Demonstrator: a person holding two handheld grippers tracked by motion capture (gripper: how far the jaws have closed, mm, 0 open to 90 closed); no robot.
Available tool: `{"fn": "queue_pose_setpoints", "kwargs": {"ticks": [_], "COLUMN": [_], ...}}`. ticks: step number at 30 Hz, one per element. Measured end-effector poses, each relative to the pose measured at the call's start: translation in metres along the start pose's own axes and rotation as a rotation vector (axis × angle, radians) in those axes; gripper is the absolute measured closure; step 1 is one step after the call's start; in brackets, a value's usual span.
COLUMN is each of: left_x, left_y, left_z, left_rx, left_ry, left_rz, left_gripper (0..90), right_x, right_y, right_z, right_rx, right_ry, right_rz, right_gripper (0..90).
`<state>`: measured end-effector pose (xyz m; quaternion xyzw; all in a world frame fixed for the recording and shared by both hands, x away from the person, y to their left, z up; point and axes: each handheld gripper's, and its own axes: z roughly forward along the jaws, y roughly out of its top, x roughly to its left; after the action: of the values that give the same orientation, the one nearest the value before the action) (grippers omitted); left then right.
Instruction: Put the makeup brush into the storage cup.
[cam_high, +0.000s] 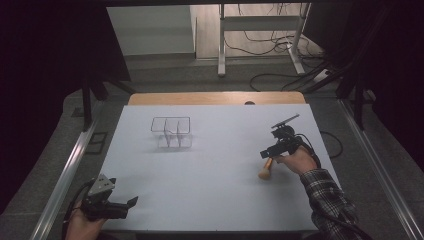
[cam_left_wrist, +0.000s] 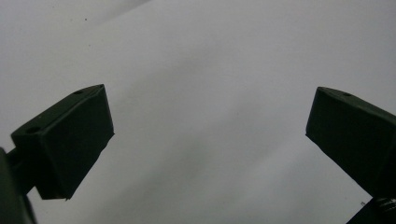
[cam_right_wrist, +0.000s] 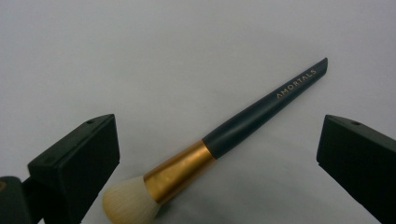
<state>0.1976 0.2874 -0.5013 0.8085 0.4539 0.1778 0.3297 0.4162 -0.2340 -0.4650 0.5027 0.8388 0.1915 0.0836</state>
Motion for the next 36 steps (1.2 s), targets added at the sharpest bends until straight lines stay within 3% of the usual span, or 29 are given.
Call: {"fn": "queue_pose_setpoints", "kwargs": {"ticks": [26, 31, 36], "left_x": [-0.001, -0.001, -0.001], "left_y": [0.000, 0.000, 0.000], "left_z": [0.000, 0.001, 0.001], "left_rx": [0.006, 0.006, 0.007], "left_ry": [-0.002, -0.002, -0.003], "left_rz": [0.004, 0.006, 0.008], "left_gripper": [0.9, 1.0, 1.0], "right_x": [0.002, 0.002, 0.002], "right_y": [-0.009, -0.011, -0.013], "right_z": [0.029, 0.032, 0.033], "right_rx": [0.091, 0.103, 0.125], "right_ry": [-0.037, -0.045, -0.053], "right_rz": [0.003, 0.000, -0.020], "right_gripper": [3.8, 6.3, 14.5]}}
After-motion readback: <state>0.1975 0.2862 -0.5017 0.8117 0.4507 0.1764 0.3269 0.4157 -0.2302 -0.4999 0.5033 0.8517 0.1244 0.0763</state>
